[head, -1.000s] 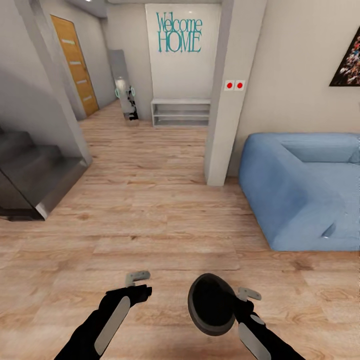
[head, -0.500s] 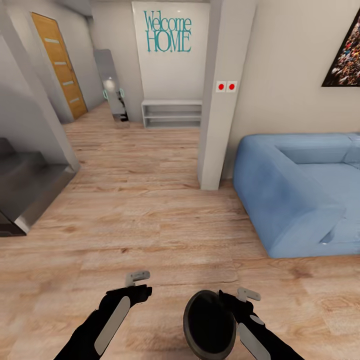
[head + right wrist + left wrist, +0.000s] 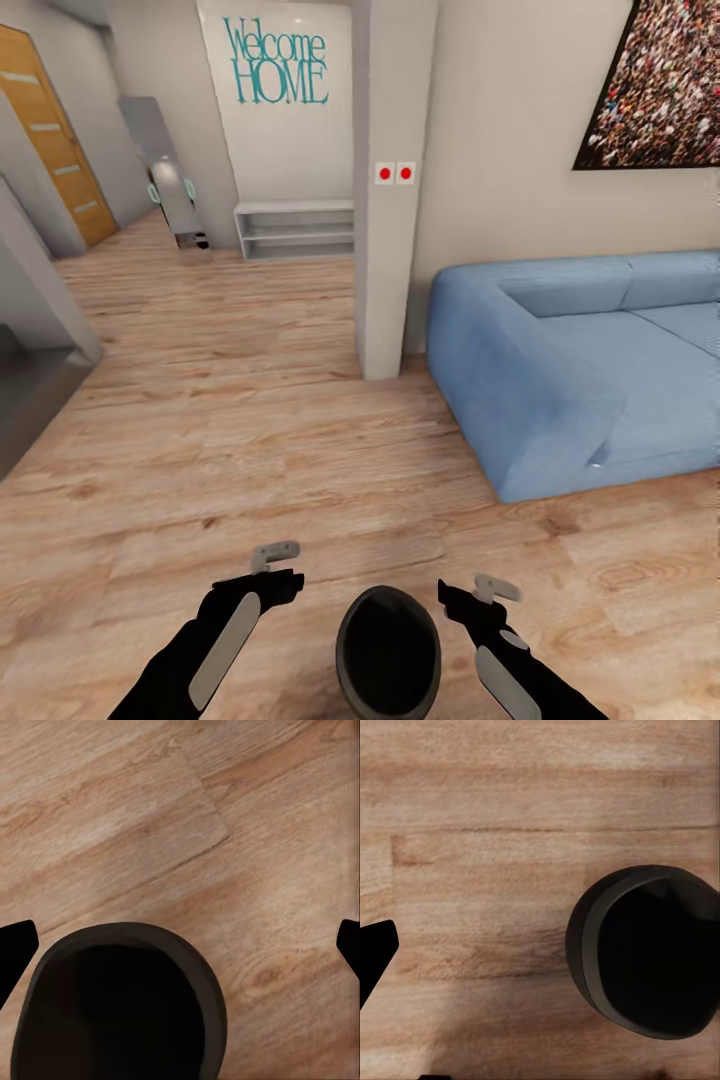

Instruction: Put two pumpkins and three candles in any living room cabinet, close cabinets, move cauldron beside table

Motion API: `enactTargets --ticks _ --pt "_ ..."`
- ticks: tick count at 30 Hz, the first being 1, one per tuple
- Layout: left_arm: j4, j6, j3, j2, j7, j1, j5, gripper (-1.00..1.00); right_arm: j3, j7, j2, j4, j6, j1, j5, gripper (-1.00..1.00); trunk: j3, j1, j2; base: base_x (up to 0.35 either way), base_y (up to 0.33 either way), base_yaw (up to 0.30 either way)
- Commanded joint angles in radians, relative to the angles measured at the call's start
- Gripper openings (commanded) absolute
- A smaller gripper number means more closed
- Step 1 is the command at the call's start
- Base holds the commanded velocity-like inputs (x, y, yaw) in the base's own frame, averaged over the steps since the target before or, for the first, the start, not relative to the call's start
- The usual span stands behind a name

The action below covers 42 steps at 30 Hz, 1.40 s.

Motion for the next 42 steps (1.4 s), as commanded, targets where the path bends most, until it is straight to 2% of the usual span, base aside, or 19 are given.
enactTargets --ticks 1,8,16,21,35,42 --pt "-0.002 0.001 -0.003 0.001 0.01 -0.001 0.01 1.0 0.008 -0.006 -0.001 -0.001 -0.008 -0.001 -0.01 1.0 -0.001 0.0 0.0 0.001 -0.098 -0.07" --pt "-0.002 0.001 -0.003 0.001 0.01 0.0 0.011 1.0 0.008 -0.006 -0.002 -0.001 -0.01 -0.001 -0.01 1.0 -0.001 0.0 0.0 0.0 -0.158 -0.039" --pt "-0.002 0.001 -0.004 0.001 0.01 -0.001 0.01 1.0 0.008 -0.006 -0.003 -0.001 -0.01 -0.001 -0.009 1.0 -0.001 0.0 0.0 0.0 -0.03 -0.197" --pt "-0.002 0.001 -0.002 0.002 0.01 -0.001 0.011 1.0 0.008 -0.007 -0.003 -0.001 -0.013 -0.001 -0.009 1.0 -0.001 0.0 0.0 0.0 -0.184 -0.022" --pt "-0.003 0.0 -0.007 -0.001 0.011 -0.001 0.003 1.0 0.009 -0.011 -0.006 0.001 -0.012 -0.001 -0.004 1.0 -0.001 0.0 0.0 0.0 -0.01 -0.001" --pt "-0.004 0.0 -0.005 -0.001 0.011 -0.001 0.001 1.0 0.011 -0.011 -0.001 0.064 -0.003 -0.001 -0.001 1.0 -0.001 0.0 0.0 0.0 0.0 0.0"
